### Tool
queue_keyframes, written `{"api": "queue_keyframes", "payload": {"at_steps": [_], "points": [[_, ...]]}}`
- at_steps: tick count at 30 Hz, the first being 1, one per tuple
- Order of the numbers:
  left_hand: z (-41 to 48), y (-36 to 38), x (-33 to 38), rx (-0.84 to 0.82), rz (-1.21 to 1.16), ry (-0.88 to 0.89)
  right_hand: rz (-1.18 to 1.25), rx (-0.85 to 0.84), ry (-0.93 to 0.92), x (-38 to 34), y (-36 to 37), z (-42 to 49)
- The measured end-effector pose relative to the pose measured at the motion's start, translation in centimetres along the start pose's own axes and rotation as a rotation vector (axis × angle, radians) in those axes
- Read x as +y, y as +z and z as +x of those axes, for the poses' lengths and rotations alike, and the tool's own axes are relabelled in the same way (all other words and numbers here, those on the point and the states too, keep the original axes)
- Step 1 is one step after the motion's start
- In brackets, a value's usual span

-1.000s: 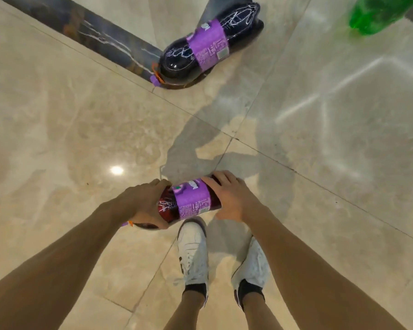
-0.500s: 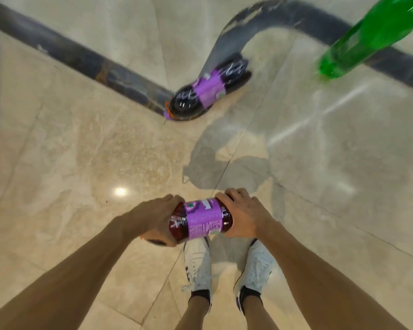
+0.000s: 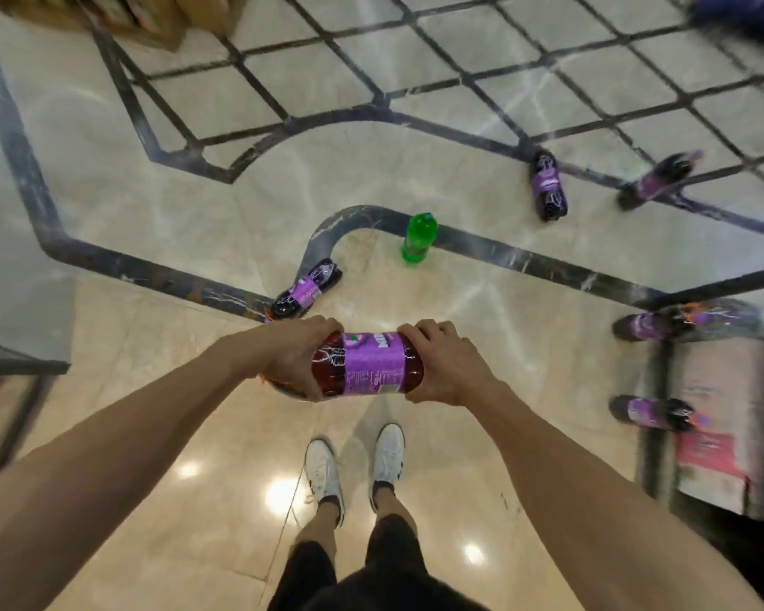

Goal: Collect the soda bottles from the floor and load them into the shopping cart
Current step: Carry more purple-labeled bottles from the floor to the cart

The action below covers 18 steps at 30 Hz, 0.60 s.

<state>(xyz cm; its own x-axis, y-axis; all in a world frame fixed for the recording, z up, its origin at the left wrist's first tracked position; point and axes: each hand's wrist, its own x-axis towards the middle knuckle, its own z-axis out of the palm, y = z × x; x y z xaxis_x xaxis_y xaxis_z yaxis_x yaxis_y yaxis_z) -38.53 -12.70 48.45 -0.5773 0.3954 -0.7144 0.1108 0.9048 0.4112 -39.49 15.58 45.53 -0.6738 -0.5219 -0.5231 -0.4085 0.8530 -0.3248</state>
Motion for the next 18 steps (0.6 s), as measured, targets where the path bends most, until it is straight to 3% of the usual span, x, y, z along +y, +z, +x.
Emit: {"api": "queue_keyframes", "payload": {"at_steps": [7, 18], "points": [[-4.1, -9.9, 11.6, 0.018, 0.223, 0.218, -0.007, 0.186, 0.183, 0.5, -9.3, -12.8], [-4.5, -18.0, 25.4, 0.101, 0.578, 0.609, -0.038, 0.461, 0.645, 0.0, -14.2, -25.9]]}}
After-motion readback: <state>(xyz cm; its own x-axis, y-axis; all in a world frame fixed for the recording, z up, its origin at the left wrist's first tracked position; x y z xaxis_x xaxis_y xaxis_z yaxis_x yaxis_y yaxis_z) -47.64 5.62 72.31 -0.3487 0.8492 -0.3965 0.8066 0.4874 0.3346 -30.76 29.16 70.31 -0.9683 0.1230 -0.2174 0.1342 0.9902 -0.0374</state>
